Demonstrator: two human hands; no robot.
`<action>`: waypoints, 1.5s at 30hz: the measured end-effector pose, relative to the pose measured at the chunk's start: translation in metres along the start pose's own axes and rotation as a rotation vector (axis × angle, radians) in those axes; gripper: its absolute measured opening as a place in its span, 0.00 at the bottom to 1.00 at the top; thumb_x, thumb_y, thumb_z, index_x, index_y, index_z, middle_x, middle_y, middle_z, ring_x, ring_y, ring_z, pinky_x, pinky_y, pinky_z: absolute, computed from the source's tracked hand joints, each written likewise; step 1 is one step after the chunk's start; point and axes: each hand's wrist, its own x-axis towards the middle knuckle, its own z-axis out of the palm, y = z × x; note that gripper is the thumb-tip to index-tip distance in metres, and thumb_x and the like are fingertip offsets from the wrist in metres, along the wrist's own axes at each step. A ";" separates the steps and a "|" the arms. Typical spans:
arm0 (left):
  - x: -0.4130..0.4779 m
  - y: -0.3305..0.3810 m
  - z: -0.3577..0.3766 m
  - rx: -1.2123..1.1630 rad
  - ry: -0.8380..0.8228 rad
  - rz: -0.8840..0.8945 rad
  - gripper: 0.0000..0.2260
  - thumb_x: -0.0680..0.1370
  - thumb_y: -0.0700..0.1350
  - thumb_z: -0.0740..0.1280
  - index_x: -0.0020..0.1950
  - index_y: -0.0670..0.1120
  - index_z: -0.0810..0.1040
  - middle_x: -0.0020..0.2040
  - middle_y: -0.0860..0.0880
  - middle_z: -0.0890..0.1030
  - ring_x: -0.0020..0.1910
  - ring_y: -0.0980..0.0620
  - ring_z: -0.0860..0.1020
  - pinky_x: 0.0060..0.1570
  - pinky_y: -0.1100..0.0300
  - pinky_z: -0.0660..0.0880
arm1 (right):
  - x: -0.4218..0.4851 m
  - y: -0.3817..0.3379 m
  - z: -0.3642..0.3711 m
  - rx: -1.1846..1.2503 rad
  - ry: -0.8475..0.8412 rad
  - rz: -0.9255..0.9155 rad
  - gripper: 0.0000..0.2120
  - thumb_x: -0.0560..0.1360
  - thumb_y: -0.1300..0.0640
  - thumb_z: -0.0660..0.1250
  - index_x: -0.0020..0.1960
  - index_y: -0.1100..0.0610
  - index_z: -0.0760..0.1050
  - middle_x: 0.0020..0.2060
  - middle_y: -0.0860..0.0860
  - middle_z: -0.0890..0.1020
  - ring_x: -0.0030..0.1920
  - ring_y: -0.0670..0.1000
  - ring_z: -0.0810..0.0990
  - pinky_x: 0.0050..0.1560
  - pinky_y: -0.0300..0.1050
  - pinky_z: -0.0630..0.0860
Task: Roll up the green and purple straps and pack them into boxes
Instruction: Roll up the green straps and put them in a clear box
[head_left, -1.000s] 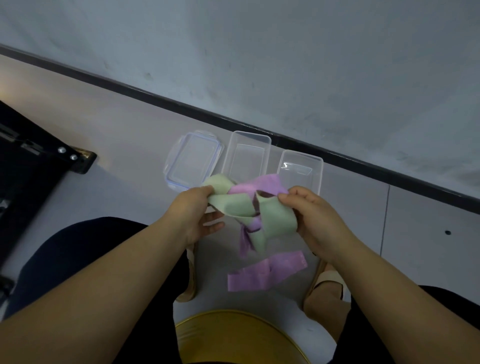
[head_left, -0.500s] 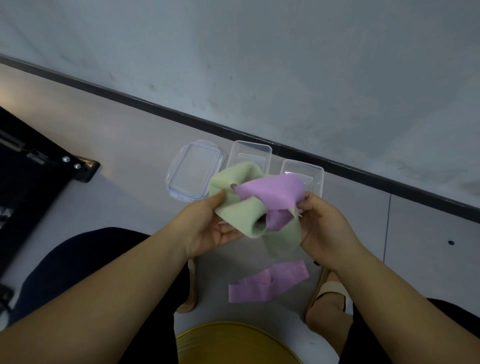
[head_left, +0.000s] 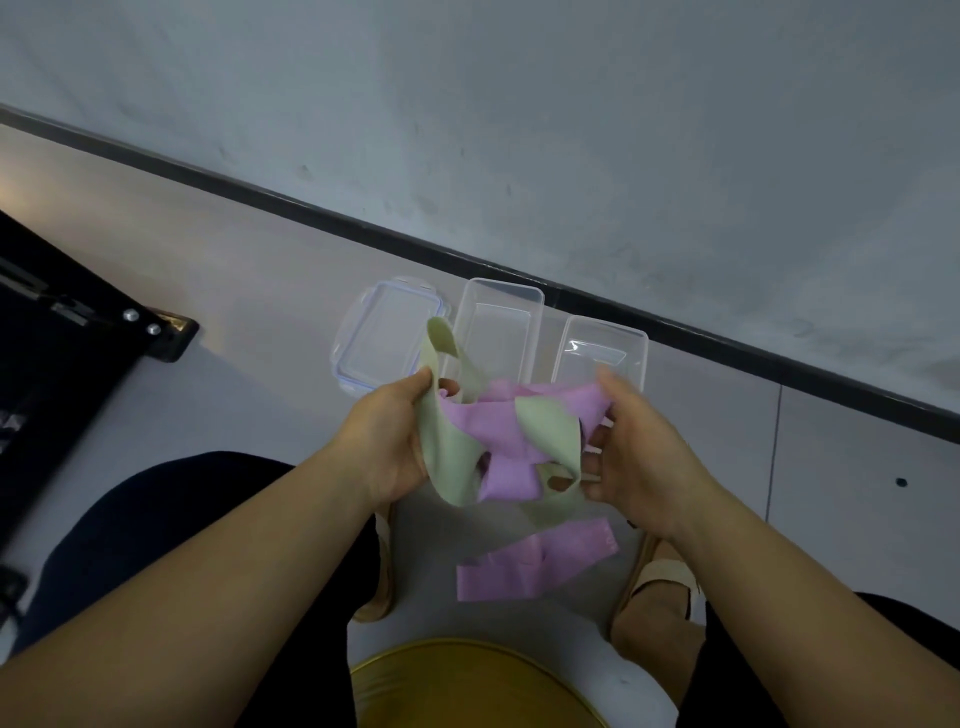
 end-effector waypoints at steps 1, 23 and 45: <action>0.001 0.001 -0.002 0.009 0.030 -0.009 0.17 0.82 0.48 0.54 0.39 0.42 0.72 0.33 0.44 0.79 0.28 0.49 0.81 0.28 0.60 0.79 | 0.000 0.001 0.000 -0.104 0.046 -0.024 0.15 0.77 0.47 0.61 0.57 0.55 0.75 0.44 0.54 0.81 0.42 0.53 0.79 0.47 0.48 0.75; -0.022 0.003 0.017 0.077 -0.103 -0.050 0.11 0.74 0.40 0.58 0.33 0.42 0.74 0.27 0.43 0.74 0.23 0.47 0.77 0.25 0.59 0.78 | -0.006 0.020 0.020 -0.642 -0.229 -0.331 0.15 0.72 0.58 0.70 0.57 0.53 0.74 0.53 0.50 0.80 0.52 0.46 0.78 0.50 0.34 0.75; 0.014 -0.004 -0.017 0.341 0.438 0.092 0.11 0.81 0.51 0.57 0.51 0.46 0.74 0.40 0.47 0.78 0.33 0.48 0.77 0.25 0.60 0.75 | -0.012 -0.026 -0.005 -0.082 0.454 -0.331 0.12 0.80 0.50 0.55 0.41 0.52 0.71 0.33 0.53 0.73 0.29 0.48 0.71 0.29 0.40 0.69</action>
